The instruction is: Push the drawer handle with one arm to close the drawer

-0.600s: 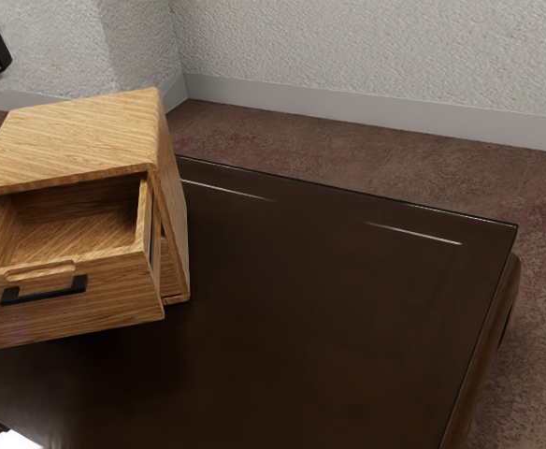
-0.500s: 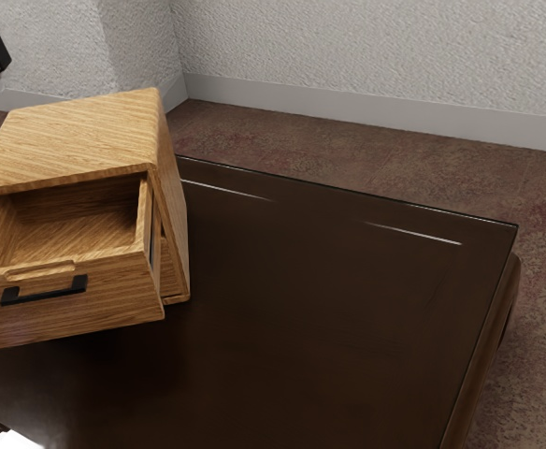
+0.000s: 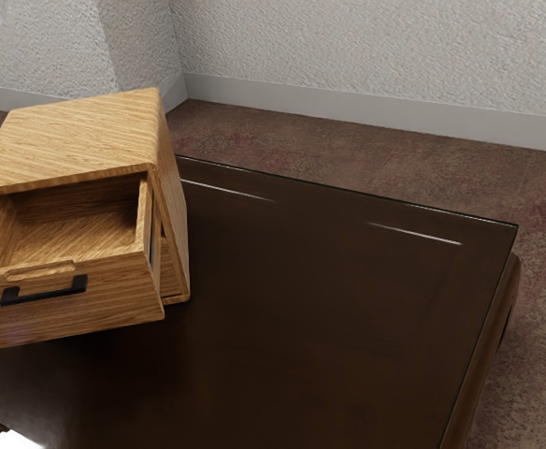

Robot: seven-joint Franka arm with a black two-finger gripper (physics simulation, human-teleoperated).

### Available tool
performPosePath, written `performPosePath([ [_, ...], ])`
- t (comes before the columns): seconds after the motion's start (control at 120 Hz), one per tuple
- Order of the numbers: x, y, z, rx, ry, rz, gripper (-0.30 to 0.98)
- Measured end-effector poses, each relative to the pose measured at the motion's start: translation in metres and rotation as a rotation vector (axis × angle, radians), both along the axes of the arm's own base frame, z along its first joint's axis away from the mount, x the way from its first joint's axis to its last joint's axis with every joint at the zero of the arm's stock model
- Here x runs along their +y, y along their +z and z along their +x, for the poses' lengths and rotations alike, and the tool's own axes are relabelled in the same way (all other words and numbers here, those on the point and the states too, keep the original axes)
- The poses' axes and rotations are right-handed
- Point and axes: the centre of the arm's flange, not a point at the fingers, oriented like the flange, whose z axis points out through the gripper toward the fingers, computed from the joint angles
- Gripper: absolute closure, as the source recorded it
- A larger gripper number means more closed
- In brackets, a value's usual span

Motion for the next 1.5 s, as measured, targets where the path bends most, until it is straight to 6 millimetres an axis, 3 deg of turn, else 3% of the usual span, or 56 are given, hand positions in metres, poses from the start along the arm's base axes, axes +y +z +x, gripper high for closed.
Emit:
performPosePath([
  [0.067,-0.013,-0.042,-0.053,0.087,-0.016,-0.039,0.02],
  [0.117,-0.057,-0.105,-0.099,0.185,-0.026,-0.042,0.02],
  [0.158,-0.106,-0.158,-0.133,0.239,-0.037,-0.013,0.02],
  [0.208,-0.140,-0.212,-0.157,0.288,-0.034,-0.001,0.02],
  [0.242,-0.150,-0.243,-0.167,0.318,-0.022,-0.006,0.02],
  [0.308,-0.157,-0.285,-0.177,0.362,-0.003,-0.028,0.02],
  [0.442,-0.149,-0.338,-0.173,0.454,0.139,-0.049,0.02],
  [0.492,-0.135,-0.354,-0.168,0.492,0.232,-0.081,0.02],
  [0.6,-0.097,-0.363,-0.130,0.601,0.391,-0.147,0.02],
  [0.667,-0.086,-0.370,-0.110,0.645,0.457,-0.139,0.02],
  [0.733,-0.087,-0.374,-0.103,0.647,0.496,-0.120,0.04],
  [0.892,-0.108,-0.376,-0.099,0.621,0.548,-0.114,0.44],
  [1.025,-0.109,-0.362,-0.090,0.588,0.598,-0.122,0.63],
  [1.233,-0.098,-0.360,-0.076,0.526,0.658,-0.091,0.74],
  [1.333,-0.104,-0.362,-0.068,0.441,0.647,-0.062,0.76],
  [1.5,-0.102,-0.364,-0.069,0.309,0.648,-0.060,0.78],
])
